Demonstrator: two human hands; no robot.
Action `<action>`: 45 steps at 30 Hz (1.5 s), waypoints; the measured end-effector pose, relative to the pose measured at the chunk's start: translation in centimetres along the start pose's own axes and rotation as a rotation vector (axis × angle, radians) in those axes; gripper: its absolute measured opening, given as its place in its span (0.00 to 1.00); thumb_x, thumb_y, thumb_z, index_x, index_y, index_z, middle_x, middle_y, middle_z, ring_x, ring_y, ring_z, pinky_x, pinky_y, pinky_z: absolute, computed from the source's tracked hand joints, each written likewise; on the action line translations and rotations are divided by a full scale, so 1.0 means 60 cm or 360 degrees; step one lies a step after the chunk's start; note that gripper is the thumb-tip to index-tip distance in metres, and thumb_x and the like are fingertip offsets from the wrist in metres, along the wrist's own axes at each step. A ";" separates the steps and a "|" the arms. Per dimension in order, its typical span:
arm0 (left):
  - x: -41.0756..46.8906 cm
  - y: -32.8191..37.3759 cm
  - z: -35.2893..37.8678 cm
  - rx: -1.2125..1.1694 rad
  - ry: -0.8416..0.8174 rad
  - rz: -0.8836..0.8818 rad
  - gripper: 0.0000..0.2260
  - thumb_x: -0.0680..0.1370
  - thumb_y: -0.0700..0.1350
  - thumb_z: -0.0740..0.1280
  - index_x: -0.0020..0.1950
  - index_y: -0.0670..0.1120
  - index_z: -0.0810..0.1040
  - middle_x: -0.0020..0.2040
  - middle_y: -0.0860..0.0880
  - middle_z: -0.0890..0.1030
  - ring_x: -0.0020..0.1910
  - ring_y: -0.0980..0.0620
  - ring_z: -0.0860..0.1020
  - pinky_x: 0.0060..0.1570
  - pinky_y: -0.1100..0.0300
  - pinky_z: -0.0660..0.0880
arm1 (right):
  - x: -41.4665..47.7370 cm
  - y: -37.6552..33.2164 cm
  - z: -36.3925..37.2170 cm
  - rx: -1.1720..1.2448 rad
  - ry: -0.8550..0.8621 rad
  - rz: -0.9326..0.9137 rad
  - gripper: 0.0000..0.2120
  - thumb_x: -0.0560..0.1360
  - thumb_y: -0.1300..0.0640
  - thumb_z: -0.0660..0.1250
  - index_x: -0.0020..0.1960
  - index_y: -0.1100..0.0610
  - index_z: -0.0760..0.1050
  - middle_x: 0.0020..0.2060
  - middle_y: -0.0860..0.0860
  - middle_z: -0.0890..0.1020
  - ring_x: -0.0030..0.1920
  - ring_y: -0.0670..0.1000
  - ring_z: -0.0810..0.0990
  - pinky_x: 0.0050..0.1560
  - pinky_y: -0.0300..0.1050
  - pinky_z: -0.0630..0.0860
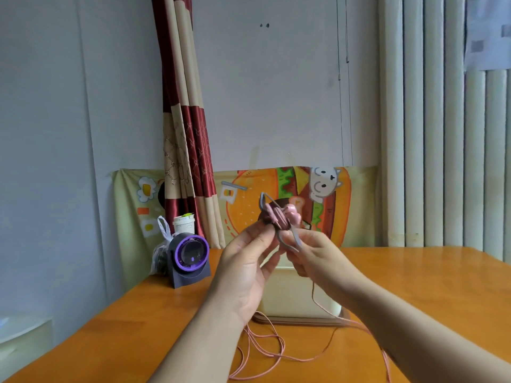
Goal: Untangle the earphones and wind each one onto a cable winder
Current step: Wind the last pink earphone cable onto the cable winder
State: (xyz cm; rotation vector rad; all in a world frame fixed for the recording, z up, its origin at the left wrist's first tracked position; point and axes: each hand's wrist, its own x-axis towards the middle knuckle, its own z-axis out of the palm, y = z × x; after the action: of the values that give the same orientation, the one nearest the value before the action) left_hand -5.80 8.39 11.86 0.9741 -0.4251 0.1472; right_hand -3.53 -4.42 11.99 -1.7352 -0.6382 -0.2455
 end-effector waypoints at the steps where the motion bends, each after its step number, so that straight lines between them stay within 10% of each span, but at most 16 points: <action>1: 0.003 -0.001 -0.003 0.0007 0.0075 0.0012 0.07 0.73 0.42 0.67 0.49 0.47 0.82 0.45 0.49 0.84 0.42 0.56 0.80 0.44 0.62 0.73 | -0.005 0.001 0.001 -0.0212 0.0014 -0.0046 0.16 0.81 0.51 0.58 0.38 0.53 0.76 0.23 0.42 0.65 0.27 0.44 0.59 0.27 0.37 0.57; 18: 0.016 -0.018 -0.028 0.0024 0.0291 -0.0119 0.08 0.80 0.38 0.62 0.54 0.41 0.81 0.46 0.45 0.86 0.45 0.49 0.84 0.50 0.56 0.79 | -0.038 -0.033 -0.030 -0.1846 -0.0057 -0.0653 0.13 0.81 0.48 0.54 0.55 0.50 0.77 0.46 0.44 0.80 0.44 0.49 0.78 0.42 0.44 0.77; 28: -0.004 -0.035 -0.052 0.0971 0.0101 0.0036 0.06 0.79 0.41 0.67 0.54 0.47 0.79 0.52 0.47 0.84 0.52 0.49 0.83 0.50 0.57 0.78 | -0.024 -0.087 -0.052 -0.1378 0.0013 -0.0489 0.11 0.77 0.51 0.64 0.37 0.51 0.75 0.30 0.44 0.75 0.30 0.39 0.73 0.32 0.33 0.71; 45: -0.023 -0.020 -0.045 0.0803 -0.0404 -0.0039 0.17 0.73 0.47 0.68 0.59 0.42 0.78 0.56 0.41 0.83 0.57 0.42 0.81 0.59 0.47 0.77 | 0.004 -0.030 -0.060 -0.0190 0.0199 -0.0155 0.17 0.68 0.41 0.65 0.35 0.56 0.75 0.24 0.43 0.72 0.28 0.44 0.67 0.33 0.39 0.65</action>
State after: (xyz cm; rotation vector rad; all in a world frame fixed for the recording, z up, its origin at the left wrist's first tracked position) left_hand -5.92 10.04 9.01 1.5026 -0.6250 0.1107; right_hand -3.68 -7.50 14.56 -1.7891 -0.6278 -0.4645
